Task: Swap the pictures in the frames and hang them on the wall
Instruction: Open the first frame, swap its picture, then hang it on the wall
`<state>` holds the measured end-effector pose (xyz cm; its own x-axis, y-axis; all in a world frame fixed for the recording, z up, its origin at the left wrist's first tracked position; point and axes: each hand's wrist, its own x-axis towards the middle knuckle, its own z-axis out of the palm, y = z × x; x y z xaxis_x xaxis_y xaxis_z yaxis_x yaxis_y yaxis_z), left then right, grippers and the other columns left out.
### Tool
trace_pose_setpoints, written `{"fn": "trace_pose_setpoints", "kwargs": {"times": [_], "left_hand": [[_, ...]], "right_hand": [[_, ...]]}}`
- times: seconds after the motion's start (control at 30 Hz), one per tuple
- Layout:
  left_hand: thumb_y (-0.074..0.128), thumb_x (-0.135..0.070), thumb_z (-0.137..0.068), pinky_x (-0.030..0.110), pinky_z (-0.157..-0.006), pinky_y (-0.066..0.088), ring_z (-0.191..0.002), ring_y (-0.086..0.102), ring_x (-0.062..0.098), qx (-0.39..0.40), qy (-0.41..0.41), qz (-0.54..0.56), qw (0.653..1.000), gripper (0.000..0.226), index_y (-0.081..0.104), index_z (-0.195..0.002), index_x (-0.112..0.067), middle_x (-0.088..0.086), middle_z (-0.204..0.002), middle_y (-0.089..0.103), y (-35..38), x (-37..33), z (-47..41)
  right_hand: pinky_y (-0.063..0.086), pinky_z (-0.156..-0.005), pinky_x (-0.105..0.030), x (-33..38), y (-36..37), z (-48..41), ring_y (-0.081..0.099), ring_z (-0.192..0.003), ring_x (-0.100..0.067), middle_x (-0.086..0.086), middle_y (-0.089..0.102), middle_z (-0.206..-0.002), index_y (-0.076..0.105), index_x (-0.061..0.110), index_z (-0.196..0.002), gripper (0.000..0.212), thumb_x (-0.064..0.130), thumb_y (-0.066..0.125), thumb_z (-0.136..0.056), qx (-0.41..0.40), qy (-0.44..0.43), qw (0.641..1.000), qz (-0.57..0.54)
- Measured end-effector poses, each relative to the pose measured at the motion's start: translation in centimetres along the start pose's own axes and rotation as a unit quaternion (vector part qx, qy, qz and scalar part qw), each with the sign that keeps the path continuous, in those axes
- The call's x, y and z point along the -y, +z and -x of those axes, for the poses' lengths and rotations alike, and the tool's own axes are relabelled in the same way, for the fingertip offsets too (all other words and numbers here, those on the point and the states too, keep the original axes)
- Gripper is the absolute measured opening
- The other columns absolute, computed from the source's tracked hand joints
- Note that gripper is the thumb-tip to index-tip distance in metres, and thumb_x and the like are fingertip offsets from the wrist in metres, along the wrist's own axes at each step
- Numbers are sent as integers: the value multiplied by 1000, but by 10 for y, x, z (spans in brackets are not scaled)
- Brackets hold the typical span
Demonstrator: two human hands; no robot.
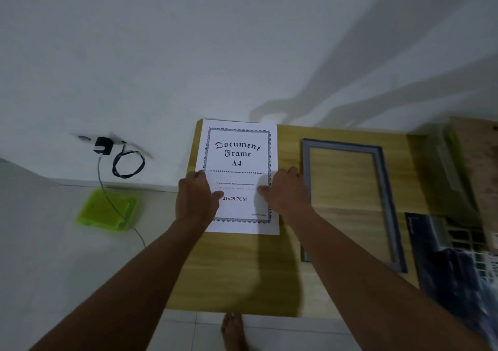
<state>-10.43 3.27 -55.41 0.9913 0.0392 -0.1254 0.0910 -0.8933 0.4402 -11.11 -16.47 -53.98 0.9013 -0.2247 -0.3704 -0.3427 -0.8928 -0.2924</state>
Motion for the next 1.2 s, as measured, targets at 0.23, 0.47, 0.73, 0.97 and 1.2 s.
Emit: {"fn": "trace_pose_setpoints", "kwargs": {"times": [0.23,0.47,0.73,0.97,1.2], "left_hand": [[86,-31,-68,37,-89,44,-104,54,31,-15,-33,31,999,58,57,-111,-4,9,-115,61,4,8,-8],[84,-25,-71,38,-88,43,-104,54,33,-21,-62,61,996,52,58,-112,-7,11,-112,60,-5,9,-12],[72,1,-76,27,-75,35,-91,57,21,-49,-96,144,984,44,60,-116,-11,7,-102,65,-15,12,-18],[61,-11,-90,24,-76,39,-88,66,23,-81,-8,182,980,14,65,-103,-7,5,-97,71,-41,6,-17],[56,-19,-95,5,-73,43,-80,68,6,-127,92,225,962,16,67,-106,-14,-6,-95,74,-89,-38,8]], "right_hand": [[54,-83,-42,9,11,-12,57,-105,-25,-8,55,-114,55,9,-115,48,37,76,-82,-29,62,982,-175],[47,-62,-26,7,12,-16,64,-81,-17,-1,68,-90,63,12,-96,7,15,66,-91,-55,96,950,-293],[40,-55,-23,11,9,-9,59,-71,-11,6,64,-79,63,13,-89,8,15,58,-95,-62,88,933,-344],[37,-46,-16,18,-7,-2,59,-68,-13,4,63,-79,62,14,-94,5,18,61,-96,-64,100,907,-403],[46,-86,-27,40,-68,20,61,-110,-22,-5,60,-123,47,19,-133,48,43,60,-94,-161,24,924,-346]]}}
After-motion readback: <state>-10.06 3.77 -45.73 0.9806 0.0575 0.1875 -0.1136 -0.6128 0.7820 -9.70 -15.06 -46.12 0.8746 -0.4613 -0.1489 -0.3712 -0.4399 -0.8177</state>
